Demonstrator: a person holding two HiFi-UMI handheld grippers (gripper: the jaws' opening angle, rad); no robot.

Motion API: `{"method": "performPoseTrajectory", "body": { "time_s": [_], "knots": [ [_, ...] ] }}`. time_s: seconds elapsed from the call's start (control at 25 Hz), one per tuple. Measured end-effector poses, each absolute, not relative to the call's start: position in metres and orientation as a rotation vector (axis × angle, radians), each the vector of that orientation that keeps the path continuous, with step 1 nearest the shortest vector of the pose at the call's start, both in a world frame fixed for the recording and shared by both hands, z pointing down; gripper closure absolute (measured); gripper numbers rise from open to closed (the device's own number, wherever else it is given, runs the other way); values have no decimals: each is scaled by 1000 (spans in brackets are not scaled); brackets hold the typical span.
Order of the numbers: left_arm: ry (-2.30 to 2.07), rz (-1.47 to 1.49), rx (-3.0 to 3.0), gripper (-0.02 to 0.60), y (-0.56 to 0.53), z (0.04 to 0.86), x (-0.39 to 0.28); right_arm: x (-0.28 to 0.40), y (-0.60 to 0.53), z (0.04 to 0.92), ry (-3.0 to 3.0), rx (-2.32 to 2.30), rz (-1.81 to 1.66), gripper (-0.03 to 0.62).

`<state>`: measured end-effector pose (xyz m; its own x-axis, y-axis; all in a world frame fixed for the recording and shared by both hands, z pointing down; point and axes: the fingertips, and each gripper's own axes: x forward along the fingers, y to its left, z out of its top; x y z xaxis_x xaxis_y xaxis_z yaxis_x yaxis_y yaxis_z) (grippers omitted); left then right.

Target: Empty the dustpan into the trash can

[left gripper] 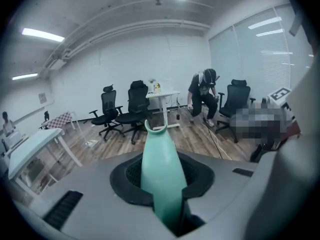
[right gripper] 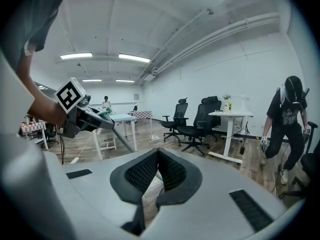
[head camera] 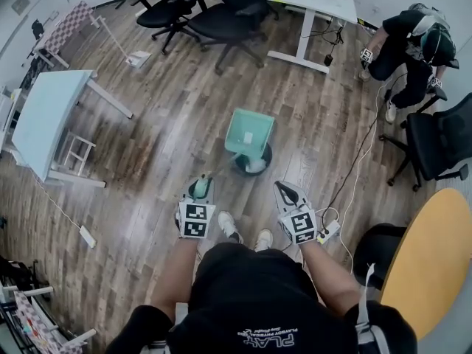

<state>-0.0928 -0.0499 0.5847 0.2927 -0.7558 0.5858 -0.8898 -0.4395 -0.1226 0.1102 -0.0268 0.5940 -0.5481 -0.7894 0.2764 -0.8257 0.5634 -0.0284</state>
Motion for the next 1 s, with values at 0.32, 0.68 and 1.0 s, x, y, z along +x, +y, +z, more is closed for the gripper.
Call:
{"method": "performPoseTrajectory", "body": {
  "time_s": [0.32, 0.68, 1.0],
  "knots": [
    [-1669, 766, 2244, 480, -96, 562, -156, 88, -61, 583, -2549, 1394, 199, 569],
    [-1717, 822, 2097, 482, -135, 600, -230, 60, -86, 581, -2501, 1439, 189, 569],
    [-1625, 894, 2016, 480, -153, 667, -268, 32, -103, 584, -2443, 1477, 203, 569]
  ]
}}
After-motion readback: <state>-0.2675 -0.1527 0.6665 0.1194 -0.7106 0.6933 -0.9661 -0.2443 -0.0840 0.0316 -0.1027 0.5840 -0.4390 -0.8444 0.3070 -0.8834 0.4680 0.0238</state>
